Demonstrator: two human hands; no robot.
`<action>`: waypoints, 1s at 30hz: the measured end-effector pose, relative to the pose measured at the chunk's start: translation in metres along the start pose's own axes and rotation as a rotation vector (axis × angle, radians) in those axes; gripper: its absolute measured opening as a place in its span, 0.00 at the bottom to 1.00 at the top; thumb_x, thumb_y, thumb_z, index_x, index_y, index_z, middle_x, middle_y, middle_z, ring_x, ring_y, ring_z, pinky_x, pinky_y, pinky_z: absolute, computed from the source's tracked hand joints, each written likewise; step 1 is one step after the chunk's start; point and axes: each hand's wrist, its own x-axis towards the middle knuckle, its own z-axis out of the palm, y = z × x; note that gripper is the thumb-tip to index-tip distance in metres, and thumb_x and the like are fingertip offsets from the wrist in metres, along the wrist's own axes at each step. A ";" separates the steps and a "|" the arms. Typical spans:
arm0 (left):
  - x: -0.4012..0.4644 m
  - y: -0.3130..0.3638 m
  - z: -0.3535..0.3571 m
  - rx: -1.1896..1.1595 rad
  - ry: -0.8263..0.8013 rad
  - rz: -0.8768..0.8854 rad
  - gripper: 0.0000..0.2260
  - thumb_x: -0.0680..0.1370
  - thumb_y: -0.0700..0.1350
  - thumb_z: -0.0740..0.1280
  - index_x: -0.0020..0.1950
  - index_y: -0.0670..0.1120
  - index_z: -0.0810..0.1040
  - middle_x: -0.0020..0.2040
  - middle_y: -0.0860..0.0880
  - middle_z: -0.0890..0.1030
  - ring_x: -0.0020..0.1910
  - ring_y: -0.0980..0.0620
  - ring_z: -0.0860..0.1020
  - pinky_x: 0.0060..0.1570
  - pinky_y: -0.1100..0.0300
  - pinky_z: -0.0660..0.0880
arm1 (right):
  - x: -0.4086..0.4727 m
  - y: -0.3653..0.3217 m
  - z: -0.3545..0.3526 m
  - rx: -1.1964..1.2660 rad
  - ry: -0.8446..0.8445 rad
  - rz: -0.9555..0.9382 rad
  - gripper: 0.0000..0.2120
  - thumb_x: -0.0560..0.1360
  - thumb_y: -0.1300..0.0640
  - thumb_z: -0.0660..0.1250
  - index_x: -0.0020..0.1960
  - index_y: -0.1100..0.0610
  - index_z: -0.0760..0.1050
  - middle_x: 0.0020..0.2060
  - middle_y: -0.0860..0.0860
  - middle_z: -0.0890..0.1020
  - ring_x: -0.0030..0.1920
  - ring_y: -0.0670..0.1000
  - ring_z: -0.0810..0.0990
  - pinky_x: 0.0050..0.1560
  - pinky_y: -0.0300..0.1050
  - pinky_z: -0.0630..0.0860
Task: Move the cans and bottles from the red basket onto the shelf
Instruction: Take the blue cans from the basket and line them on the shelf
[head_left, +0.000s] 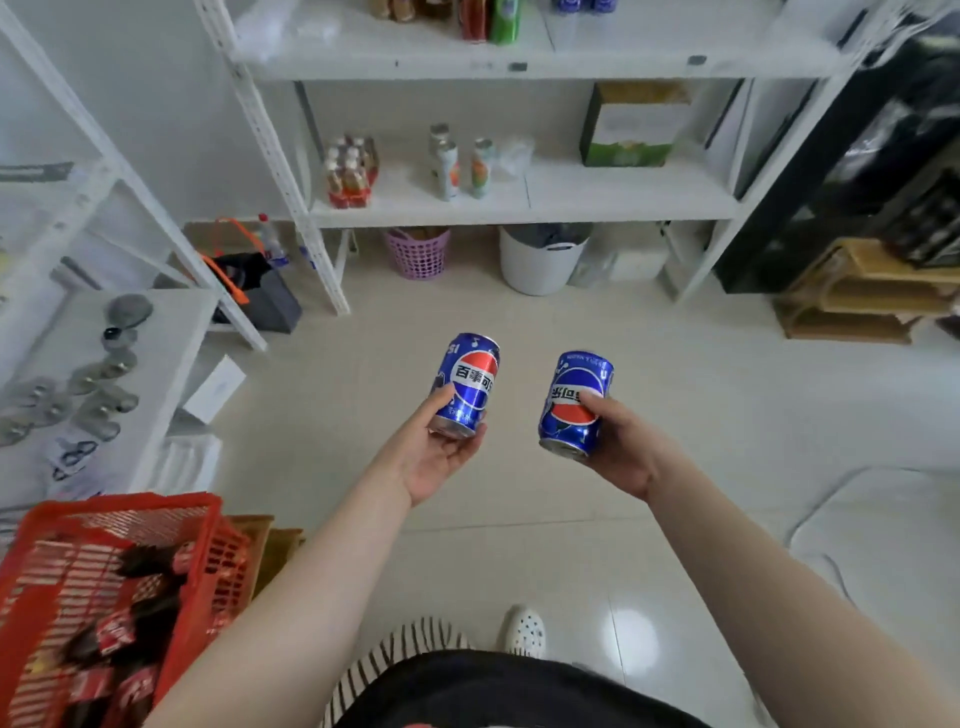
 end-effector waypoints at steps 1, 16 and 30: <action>0.011 -0.002 0.017 0.006 -0.010 -0.015 0.26 0.67 0.51 0.74 0.61 0.40 0.77 0.51 0.41 0.82 0.48 0.47 0.81 0.55 0.57 0.78 | 0.000 -0.013 -0.015 0.000 0.007 -0.014 0.47 0.55 0.52 0.83 0.69 0.60 0.70 0.60 0.59 0.79 0.55 0.58 0.81 0.49 0.52 0.80; 0.214 0.054 0.193 0.254 -0.209 -0.043 0.28 0.70 0.54 0.68 0.65 0.41 0.73 0.55 0.44 0.81 0.53 0.51 0.79 0.61 0.59 0.71 | 0.108 -0.214 -0.111 -0.114 0.330 -0.272 0.23 0.71 0.57 0.71 0.64 0.58 0.72 0.53 0.55 0.82 0.51 0.53 0.80 0.56 0.49 0.74; 0.418 0.204 0.358 0.213 -0.256 0.051 0.48 0.48 0.50 0.85 0.64 0.38 0.73 0.56 0.40 0.81 0.51 0.44 0.82 0.49 0.55 0.81 | 0.272 -0.432 -0.135 0.191 0.407 -0.373 0.12 0.72 0.64 0.71 0.54 0.59 0.74 0.50 0.58 0.82 0.52 0.57 0.82 0.57 0.53 0.79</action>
